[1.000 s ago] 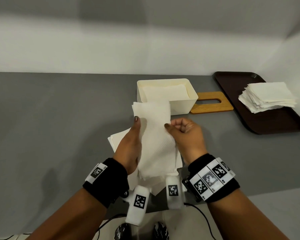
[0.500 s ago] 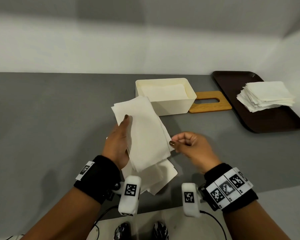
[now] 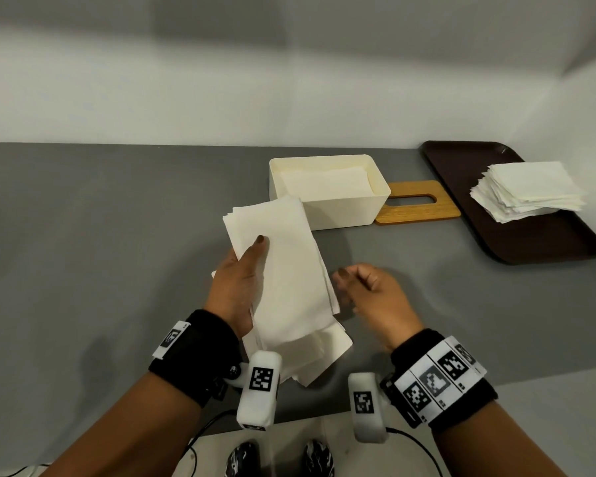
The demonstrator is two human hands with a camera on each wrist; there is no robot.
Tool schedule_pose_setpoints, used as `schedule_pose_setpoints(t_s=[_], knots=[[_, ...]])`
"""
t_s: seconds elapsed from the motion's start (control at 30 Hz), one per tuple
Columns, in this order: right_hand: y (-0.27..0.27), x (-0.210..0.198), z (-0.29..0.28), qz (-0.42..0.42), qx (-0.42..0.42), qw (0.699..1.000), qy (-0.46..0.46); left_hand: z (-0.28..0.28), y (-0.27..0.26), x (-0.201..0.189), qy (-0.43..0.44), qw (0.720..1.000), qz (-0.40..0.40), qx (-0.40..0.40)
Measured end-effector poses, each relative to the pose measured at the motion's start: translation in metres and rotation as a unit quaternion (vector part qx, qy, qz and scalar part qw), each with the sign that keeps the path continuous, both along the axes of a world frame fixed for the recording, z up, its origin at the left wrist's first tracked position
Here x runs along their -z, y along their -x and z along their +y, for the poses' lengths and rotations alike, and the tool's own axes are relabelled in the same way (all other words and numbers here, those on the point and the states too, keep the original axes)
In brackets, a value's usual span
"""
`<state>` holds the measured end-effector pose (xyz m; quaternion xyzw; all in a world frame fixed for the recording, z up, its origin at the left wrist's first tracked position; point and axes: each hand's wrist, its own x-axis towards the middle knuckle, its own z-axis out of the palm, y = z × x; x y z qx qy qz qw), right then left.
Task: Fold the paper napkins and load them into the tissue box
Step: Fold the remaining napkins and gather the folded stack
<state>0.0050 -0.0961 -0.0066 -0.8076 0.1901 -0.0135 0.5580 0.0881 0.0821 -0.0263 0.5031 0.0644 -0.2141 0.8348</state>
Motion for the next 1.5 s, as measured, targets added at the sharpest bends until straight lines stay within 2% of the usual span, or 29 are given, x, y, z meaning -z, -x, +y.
schedule_pose_setpoints(t_s=[0.1, 0.27, 0.4, 0.53, 0.63, 0.8, 0.9, 1.0, 1.07, 1.17, 1.3, 1.37, 1.5], knots=[[-0.006, -0.017, 0.006, -0.001, 0.000, 1.000, -0.002, -0.003, 0.003, -0.001, -0.011, 1.000, -0.008, 0.001], [-0.012, -0.025, 0.026, 0.028, -0.086, 0.993, -0.075, -0.011, 0.010, -0.003, -0.026, 0.999, -0.037, -0.007], [-0.015, -0.019, 0.031, -0.015, -0.060, 0.994, -0.092, -0.009, 0.009, -0.003, -0.029, 0.998, -0.060, -0.018], [-0.014, -0.012, 0.035, 0.015, -0.080, 0.993, -0.080, -0.010, 0.011, -0.006, -0.025, 0.998, -0.065, -0.002], [-0.014, -0.012, 0.035, 0.004, -0.083, 0.992, -0.095, -0.011, 0.014, -0.004, -0.006, 0.997, -0.081, 0.009], [-0.006, -0.004, 0.014, 0.073, -0.132, 0.985, -0.087, -0.007, 0.013, -0.008, -0.032, 0.997, -0.070, 0.000], [0.000, -0.005, -0.003, 0.103, -0.151, 0.980, -0.081, 0.001, 0.003, -0.013, -0.051, 0.994, -0.092, 0.004], [0.001, -0.010, -0.026, 0.105, -0.115, 0.985, -0.078, 0.013, -0.012, -0.014, -0.103, 0.989, -0.104, 0.014], [-0.001, -0.013, -0.043, 0.091, -0.068, 0.990, -0.088, 0.020, -0.019, -0.016, -0.158, 0.980, -0.109, 0.057], [-0.008, -0.016, -0.063, 0.058, -0.021, 0.985, -0.162, 0.023, -0.025, -0.017, -0.192, 0.968, -0.108, 0.119], [-0.015, -0.014, -0.070, 0.035, -0.002, 0.956, -0.292, 0.011, -0.031, -0.016, -0.162, 0.979, -0.109, 0.051], [-0.021, -0.013, -0.068, 0.017, 0.018, 0.952, -0.305, 0.003, -0.036, -0.018, -0.157, 0.981, -0.113, 0.023], [-0.047, -0.020, -0.075, -0.054, 0.072, 0.961, -0.261, -0.010, -0.053, -0.024, -0.160, 0.980, -0.121, 0.006]])
